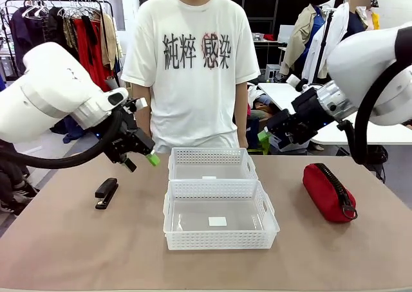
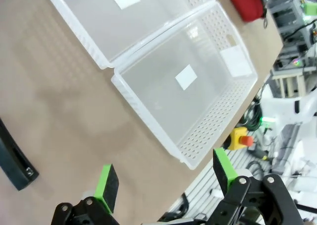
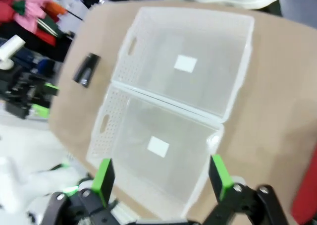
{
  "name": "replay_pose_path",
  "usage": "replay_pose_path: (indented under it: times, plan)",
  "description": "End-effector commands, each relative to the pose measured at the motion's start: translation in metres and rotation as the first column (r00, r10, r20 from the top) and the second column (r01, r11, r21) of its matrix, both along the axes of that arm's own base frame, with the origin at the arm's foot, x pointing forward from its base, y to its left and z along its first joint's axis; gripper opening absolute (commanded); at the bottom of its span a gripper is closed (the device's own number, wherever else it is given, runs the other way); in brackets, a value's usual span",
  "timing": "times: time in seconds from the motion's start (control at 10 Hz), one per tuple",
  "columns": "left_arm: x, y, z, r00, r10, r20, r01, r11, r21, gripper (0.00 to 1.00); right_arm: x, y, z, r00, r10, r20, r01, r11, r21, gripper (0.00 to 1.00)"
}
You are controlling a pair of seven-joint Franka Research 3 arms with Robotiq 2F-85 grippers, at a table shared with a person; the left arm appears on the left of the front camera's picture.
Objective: Distribute items into two baskets.
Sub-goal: Pick up the Pencil pouch that the person points to.
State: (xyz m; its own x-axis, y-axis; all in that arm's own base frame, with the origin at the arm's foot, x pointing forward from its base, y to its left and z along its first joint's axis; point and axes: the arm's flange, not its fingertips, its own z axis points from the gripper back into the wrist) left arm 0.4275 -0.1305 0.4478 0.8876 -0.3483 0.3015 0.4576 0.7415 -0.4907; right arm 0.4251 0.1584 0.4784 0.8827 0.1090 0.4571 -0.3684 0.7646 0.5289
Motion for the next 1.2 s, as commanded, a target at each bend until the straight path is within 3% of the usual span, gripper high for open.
replay_pose_path:
  times: [0.0, 0.1, 0.4, 0.5, 0.6, 0.8, 1.1]
  plan:
    - [0.002, 0.003, -0.006, 0.999, -0.01, 0.032, 0.012, 0.998, -0.068, 1.0, 0.013, -0.005, -0.016, 1.0, 0.018, 0.001, -0.018, 0.998, 0.068, 1.0]
    - [0.0, 0.0, 0.0, 1.0, 0.0, 0.0, 0.0, 1.0, 0.0, 1.0, 0.0, 0.0, 0.0, 1.0, 0.0, 0.0, 0.0, 1.0, 0.0, 1.0]
    - [0.001, 0.003, -0.002, 1.0, 0.011, 0.003, -0.011, 1.0, -0.023, 1.0, 0.002, -0.004, -0.006, 1.0, -0.005, -0.012, 0.006, 1.0, 0.023, 1.0]
    - [0.005, -0.003, 0.0, 0.99, 0.035, -0.135, -0.042, 0.998, -0.049, 1.0, 0.007, -0.001, -0.007, 0.987, 0.009, -0.159, 0.021, 0.982, 0.186, 1.0]
    - [0.011, 0.0, 0.008, 0.97, 0.048, -0.237, -0.08, 0.989, -0.127, 1.0, 0.012, 0.0, -0.001, 0.97, 0.035, -0.241, 0.049, 0.942, 0.331, 1.0]
    - [0.022, 0.009, 0.031, 0.925, 0.067, -0.374, -0.163, 0.959, -0.231, 1.0, 0.024, -0.001, 0.016, 0.95, 0.049, -0.31, 0.121, 0.853, 0.507, 1.0]
    - [0.035, 0.035, 0.069, 0.874, 0.051, -0.484, -0.303, 0.835, -0.459, 1.0, 0.035, -0.007, 0.046, 0.939, 0.084, -0.333, 0.174, 0.719, 0.673, 1.0]
